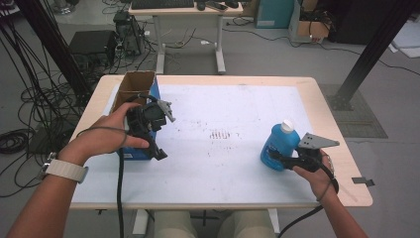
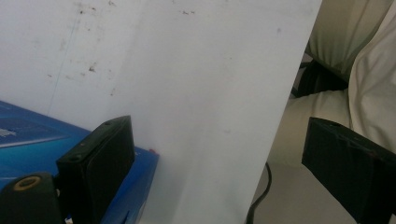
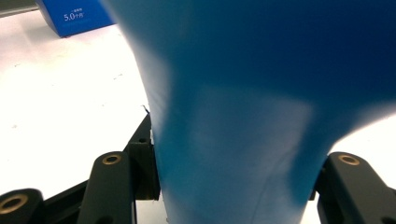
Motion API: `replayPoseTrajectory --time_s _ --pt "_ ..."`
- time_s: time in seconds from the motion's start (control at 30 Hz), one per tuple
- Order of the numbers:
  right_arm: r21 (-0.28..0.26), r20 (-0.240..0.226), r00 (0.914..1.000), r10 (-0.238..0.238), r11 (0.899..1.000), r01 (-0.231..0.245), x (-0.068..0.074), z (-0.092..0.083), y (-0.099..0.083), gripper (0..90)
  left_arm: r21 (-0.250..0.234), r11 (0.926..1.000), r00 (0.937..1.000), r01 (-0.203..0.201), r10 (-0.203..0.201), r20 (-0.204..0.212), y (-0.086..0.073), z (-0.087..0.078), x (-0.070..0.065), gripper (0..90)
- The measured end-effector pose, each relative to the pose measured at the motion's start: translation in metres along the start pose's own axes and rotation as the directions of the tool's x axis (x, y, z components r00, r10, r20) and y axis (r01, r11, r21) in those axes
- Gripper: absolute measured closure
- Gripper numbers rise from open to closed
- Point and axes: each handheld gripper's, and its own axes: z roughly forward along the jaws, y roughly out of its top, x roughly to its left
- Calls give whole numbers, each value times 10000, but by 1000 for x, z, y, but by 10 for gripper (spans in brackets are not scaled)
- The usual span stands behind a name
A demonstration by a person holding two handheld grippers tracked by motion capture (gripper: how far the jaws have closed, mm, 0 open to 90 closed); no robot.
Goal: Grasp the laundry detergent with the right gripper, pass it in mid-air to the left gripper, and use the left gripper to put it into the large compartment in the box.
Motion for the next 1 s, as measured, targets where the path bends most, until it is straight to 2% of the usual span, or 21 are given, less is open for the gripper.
replayPoseTrajectory --time_s 0.3,0.37,0.47,0.63,0.67,0.73,0.77,0.9,0.97,1.0 --pt "9 -3 10000 -4 10000 5 0 0 0 432 24 10000 10000 -27 27 -15 0 0 0 98" --pt "3 33 9999 166 9999 -166 1 0 1 432 6 10000 10000 -20 20 -13 0 0 0 98" --pt "33 21 9998 174 9998 -174 1 0 1 432 1 10000 10000 -21 21 -35 0 0 0 98" --pt "-72 18 9999 141 9999 -141 1 1 0 432 -35 10000 10000 -18 18 -38 -1 -1 0 98" --pt "47 -8 9999 166 9999 -166 1 0 1 432 -36 10000 10000 -22 22 -37 -1 -1 0 98" --pt "95 -14 9999 -147 9998 147 -1 0 1 432 -35 10000 10000 -19 19 -33 -1 -1 1 98" --pt "109 -37 10000 17 9999 -16 0 0 1 432 -9 10000 10000 -20 20 -55 -1 -1 0 98" --pt "57 -23 10000 -26 10000 26 0 0 1 432 -14 10000 10000 -38 38 63 0 0 1 98" --pt "77 -31 10000 8 10000 -7 0 0 1 432 -22 10000 10000 -17 16 -54 0 -1 1 98" --pt "75 -43 10000 22 10000 -22 0 0 0 432 -4 9999 9999 -127 127 44 0 0 2 98"
